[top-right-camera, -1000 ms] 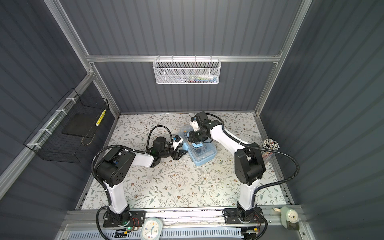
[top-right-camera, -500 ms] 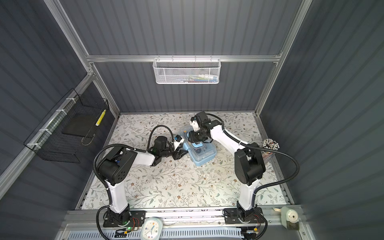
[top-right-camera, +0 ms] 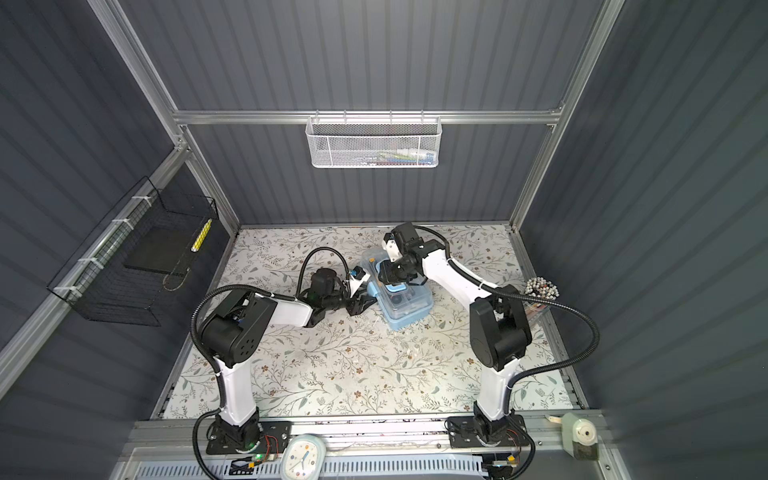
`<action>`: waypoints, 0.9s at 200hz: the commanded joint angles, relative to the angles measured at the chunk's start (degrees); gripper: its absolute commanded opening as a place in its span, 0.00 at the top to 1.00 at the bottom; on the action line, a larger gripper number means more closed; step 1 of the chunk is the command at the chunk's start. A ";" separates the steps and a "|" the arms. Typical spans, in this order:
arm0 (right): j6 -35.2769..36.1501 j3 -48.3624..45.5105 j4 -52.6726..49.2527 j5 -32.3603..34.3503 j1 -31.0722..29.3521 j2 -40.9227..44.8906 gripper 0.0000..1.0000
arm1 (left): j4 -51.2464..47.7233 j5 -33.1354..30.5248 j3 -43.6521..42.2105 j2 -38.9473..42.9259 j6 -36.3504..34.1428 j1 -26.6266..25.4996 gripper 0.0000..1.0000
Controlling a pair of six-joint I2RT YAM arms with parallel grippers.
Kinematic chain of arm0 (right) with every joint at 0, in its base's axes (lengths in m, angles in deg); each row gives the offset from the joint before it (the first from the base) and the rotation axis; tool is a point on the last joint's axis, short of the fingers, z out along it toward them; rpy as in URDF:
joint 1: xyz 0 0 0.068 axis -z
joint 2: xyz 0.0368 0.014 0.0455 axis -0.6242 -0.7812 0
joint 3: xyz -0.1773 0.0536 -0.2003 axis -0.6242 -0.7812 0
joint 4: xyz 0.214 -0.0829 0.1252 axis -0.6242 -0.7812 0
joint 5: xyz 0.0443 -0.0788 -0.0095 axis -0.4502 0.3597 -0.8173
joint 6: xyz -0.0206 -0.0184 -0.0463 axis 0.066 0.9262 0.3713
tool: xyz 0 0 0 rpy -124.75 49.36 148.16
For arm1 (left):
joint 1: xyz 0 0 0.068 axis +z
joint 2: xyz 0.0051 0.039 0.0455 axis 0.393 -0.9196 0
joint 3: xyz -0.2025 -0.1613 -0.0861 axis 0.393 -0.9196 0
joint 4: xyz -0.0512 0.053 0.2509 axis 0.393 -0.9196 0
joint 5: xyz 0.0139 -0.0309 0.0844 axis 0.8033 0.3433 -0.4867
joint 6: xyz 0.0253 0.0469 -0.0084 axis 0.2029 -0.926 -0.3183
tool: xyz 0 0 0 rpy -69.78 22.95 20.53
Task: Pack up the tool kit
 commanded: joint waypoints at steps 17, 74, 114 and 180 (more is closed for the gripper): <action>-0.06 -1.39 -2.21 -0.09 -0.26 -0.29 0.58 | -2.61 -1.56 3.39 -1.29 -0.17 0.84 0.41; -0.37 -1.01 -3.24 -0.14 -0.26 -0.85 0.59 | -3.48 -1.32 2.93 -0.86 -0.22 0.84 0.36; -0.66 -0.93 -3.49 0.40 -0.19 -0.93 0.58 | -3.83 -1.48 2.73 -0.51 -0.44 0.84 0.30; -0.85 -0.93 -3.80 0.46 -0.21 -0.77 0.57 | -4.95 -1.75 3.37 -0.80 -0.14 0.85 0.24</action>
